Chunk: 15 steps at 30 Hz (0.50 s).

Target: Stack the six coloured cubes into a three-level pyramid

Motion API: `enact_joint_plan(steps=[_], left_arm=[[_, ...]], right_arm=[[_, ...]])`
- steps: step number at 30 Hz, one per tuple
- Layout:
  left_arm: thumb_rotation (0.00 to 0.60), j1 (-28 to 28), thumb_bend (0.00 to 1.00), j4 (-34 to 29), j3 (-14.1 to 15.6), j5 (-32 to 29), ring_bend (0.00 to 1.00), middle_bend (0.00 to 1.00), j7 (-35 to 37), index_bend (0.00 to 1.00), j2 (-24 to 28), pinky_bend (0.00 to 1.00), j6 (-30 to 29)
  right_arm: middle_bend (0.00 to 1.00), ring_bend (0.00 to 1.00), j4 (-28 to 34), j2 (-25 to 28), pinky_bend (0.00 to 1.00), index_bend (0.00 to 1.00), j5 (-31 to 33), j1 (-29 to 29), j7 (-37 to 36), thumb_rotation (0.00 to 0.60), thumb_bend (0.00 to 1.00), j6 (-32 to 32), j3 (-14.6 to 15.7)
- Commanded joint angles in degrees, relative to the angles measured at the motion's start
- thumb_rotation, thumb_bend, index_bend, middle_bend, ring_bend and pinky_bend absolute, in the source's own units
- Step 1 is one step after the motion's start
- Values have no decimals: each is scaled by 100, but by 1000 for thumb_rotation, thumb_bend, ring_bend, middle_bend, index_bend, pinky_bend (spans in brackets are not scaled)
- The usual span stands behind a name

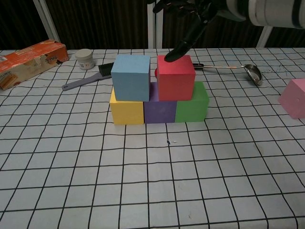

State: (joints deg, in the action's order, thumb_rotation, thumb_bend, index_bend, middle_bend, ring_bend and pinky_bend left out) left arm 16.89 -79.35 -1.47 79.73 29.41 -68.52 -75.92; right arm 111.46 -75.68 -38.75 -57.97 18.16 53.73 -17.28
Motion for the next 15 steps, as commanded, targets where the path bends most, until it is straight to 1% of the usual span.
enact_joint_plan(steps=[1,5,8,15], left_arm=[[600,-88,63,196,57,143,0,87,43,46,-83,65,-67],[600,-135,63,235,118,251,0,87,-60,47,-62,65,-39],[600,-182,64,221,104,266,0,87,-58,47,-69,65,-59],[600,-243,63,313,99,282,0,87,-84,47,-137,65,22]], right_arm=[[63,0,-159,-318,0,0,330,-294,305,600,0,140,-7],[79,0,-355,-590,0,0,543,-497,532,600,0,238,32],[98,0,-524,-794,0,0,643,-618,688,600,0,328,70],[209,0,-772,-1139,0,0,693,-761,893,600,30,476,120]])
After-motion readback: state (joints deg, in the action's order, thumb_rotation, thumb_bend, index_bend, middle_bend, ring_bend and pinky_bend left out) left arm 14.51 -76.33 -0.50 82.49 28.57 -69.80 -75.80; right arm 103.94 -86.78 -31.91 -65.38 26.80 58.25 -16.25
